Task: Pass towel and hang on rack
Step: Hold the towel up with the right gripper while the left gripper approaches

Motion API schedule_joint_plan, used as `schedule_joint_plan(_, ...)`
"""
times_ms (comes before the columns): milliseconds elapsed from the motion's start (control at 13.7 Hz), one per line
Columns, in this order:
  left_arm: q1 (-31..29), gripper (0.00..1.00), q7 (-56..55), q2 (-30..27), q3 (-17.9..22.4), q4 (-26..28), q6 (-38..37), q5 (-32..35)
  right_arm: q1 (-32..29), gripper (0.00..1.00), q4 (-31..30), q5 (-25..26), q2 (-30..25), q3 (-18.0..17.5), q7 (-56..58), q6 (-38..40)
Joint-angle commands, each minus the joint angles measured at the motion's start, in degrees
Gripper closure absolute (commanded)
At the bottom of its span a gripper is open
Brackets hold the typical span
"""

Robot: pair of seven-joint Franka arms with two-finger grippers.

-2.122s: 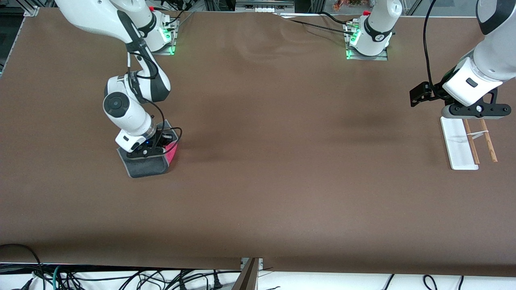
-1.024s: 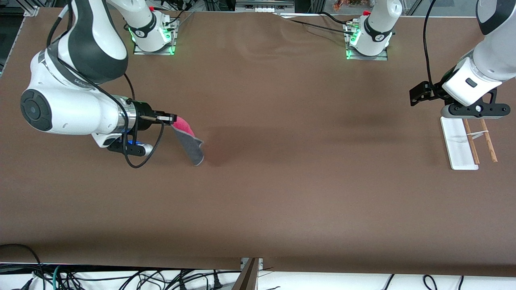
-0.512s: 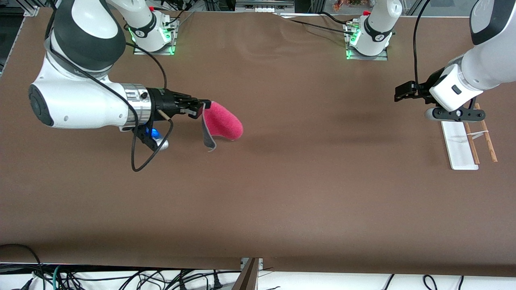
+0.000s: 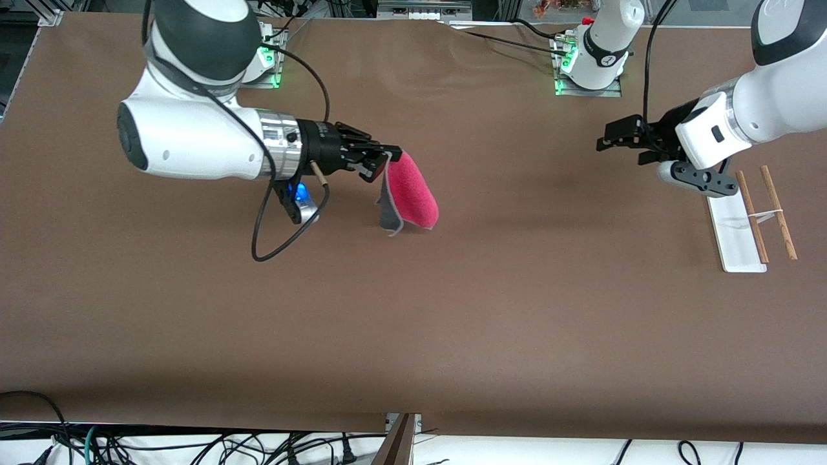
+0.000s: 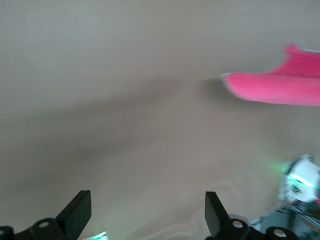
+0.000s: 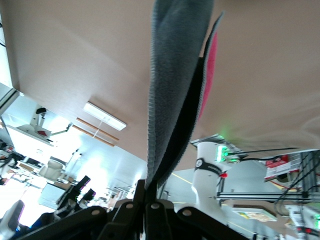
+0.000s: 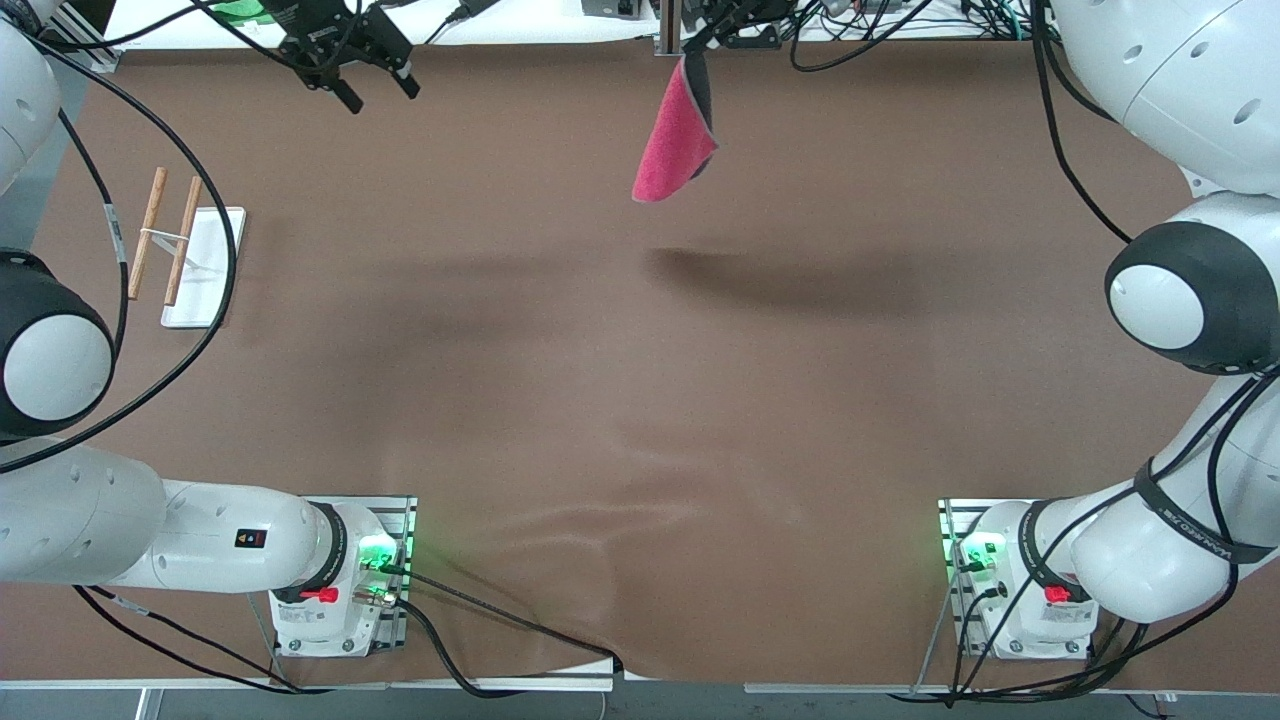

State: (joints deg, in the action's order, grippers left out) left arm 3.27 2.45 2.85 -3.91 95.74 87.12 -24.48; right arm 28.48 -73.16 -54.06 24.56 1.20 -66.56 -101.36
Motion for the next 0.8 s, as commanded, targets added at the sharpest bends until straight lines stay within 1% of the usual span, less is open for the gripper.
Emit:
schedule_joint_plan(0,0.2,0.0,9.3,2.2,0.1,-1.3,-0.5,-5.4,1.7,1.0,2.1,-3.4,1.0,0.1,-4.6,-4.2)
schedule_joint_plan(146,0.3,0.0,17.2,4.0,-0.3,-1.2,0.7,-8.6,3.2,1.0,2.1,-4.8,1.4,0.2,-6.4,-7.3)
schedule_joint_plan(293,0.6,0.0,24.1,5.7,-1.4,-1.1,2.5,-12.0,4.9,1.0,2.1,-4.7,1.5,0.2,-8.0,-9.6)
schedule_joint_plan(439,1.6,0.0,31.9,8.0,-1.4,-1.2,3.2,-16.4,5.6,1.0,2.1,-4.7,1.8,0.3,-8.3,-11.8)
schedule_joint_plan(585,1.7,0.0,39.5,9.7,-2.1,-1.1,5.6,-17.3,5.9,1.0,2.1,-4.7,1.9,0.2,-9.9,-13.1)
schedule_joint_plan(732,1.5,0.0,50.7,12.8,-2.2,-1.1,7.7,-19.2,7.1,1.0,2.1,-4.7,2.2,0.2,-10.7,-15.3)
